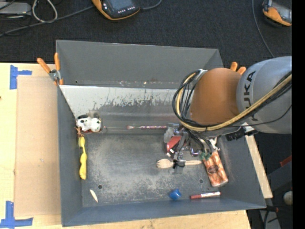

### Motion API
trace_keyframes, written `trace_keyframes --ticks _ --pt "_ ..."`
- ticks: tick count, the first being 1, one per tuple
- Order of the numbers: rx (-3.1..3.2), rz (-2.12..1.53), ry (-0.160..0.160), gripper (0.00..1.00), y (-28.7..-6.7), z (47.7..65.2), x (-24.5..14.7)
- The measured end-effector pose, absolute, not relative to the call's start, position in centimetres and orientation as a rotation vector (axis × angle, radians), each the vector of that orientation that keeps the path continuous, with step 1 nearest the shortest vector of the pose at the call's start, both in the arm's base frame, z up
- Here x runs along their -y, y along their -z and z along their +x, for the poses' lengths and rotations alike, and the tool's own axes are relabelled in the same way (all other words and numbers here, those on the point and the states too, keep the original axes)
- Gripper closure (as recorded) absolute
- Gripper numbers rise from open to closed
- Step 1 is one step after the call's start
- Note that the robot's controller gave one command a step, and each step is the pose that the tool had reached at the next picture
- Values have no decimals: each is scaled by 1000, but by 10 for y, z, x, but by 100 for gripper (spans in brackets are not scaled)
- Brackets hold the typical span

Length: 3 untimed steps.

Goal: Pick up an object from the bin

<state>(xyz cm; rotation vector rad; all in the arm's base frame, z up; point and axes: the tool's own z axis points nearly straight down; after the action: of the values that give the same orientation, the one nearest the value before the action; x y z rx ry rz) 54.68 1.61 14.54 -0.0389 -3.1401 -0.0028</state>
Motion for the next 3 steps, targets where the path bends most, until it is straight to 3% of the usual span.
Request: trace_keyframes --ticks 1,2,3 --pt "3143 59 3 0 -139 585 50" --pt "3130 165 8 0 -103 551 104" --pt "3145 -71 1 0 -78 600 60"
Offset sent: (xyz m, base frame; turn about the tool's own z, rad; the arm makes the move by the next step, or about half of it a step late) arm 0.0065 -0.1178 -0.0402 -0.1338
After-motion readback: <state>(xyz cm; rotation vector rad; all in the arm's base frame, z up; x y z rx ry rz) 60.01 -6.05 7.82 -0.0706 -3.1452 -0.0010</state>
